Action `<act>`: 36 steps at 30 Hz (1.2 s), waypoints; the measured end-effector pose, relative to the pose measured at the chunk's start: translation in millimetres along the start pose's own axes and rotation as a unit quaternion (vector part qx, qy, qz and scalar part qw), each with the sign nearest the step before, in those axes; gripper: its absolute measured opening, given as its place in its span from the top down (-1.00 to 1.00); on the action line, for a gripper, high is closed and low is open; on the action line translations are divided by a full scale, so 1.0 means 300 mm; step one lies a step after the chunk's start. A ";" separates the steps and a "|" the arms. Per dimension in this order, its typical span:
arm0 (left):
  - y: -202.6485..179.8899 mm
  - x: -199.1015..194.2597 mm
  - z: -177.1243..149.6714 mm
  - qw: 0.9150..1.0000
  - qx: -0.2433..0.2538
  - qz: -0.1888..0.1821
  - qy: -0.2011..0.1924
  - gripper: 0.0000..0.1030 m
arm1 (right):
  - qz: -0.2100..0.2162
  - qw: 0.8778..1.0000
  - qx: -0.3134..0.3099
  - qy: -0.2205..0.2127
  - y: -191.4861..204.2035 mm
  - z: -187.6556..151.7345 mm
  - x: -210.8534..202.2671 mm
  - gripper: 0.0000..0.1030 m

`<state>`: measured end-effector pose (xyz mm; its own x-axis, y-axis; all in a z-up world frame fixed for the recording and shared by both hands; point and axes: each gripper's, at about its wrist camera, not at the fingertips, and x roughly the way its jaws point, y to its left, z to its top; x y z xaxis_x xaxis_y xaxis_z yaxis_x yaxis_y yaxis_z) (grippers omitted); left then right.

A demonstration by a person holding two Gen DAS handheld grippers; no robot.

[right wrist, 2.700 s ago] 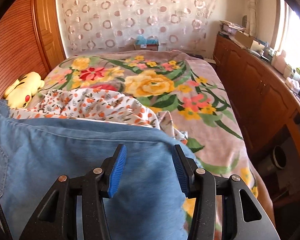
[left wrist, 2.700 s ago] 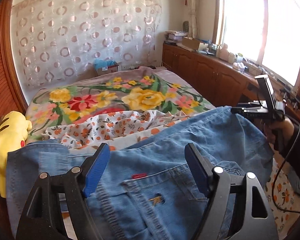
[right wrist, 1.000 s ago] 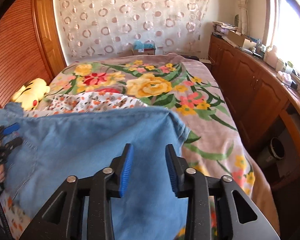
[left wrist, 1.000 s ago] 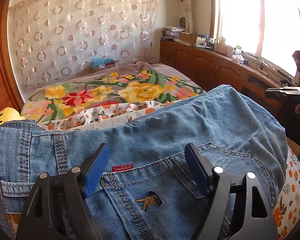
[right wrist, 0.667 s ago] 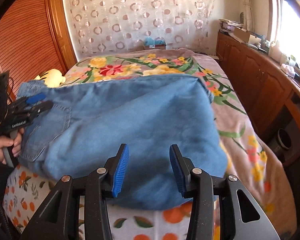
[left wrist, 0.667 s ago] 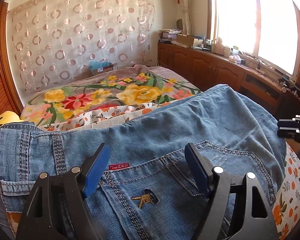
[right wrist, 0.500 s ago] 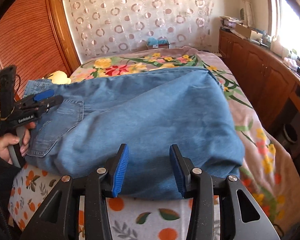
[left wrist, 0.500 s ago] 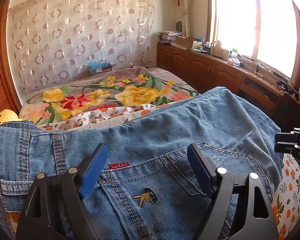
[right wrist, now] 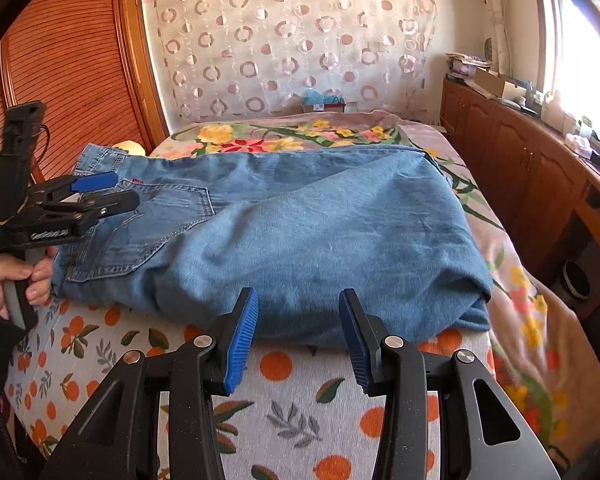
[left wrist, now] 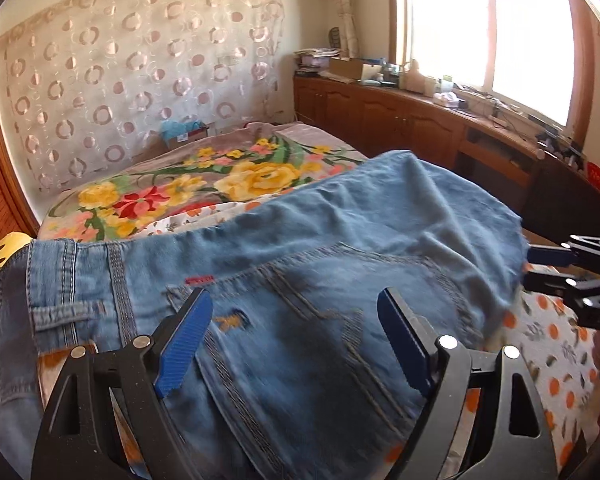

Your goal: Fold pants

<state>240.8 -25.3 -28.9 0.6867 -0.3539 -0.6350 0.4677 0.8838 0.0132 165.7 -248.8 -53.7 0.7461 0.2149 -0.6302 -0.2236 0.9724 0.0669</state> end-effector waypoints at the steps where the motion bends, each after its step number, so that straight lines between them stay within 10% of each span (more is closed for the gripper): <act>1: -0.022 -0.017 -0.011 1.000 0.002 -0.005 -0.001 -0.66 | -0.001 1.000 0.000 -0.001 0.005 -0.002 -0.002 0.15; 10: -0.214 -0.074 -0.115 0.998 0.050 -0.024 0.020 -0.63 | -0.008 1.000 0.008 -0.009 0.023 -0.054 -0.059 0.15; 21: -0.234 -0.033 -0.123 0.996 0.057 0.010 0.061 0.89 | 0.005 1.000 0.010 -0.016 0.048 -0.081 -0.093 0.15; 36: -0.168 -0.168 0.070 0.999 0.024 0.016 -0.014 0.96 | 0.022 1.000 -0.004 0.011 0.059 -0.024 0.031 0.15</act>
<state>194.2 -58.4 18.8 0.7166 -0.3347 -0.6119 0.4711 0.8793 0.0707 164.1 -230.4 -63.9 0.7210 0.2545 -0.6445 -0.2601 0.9615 0.0887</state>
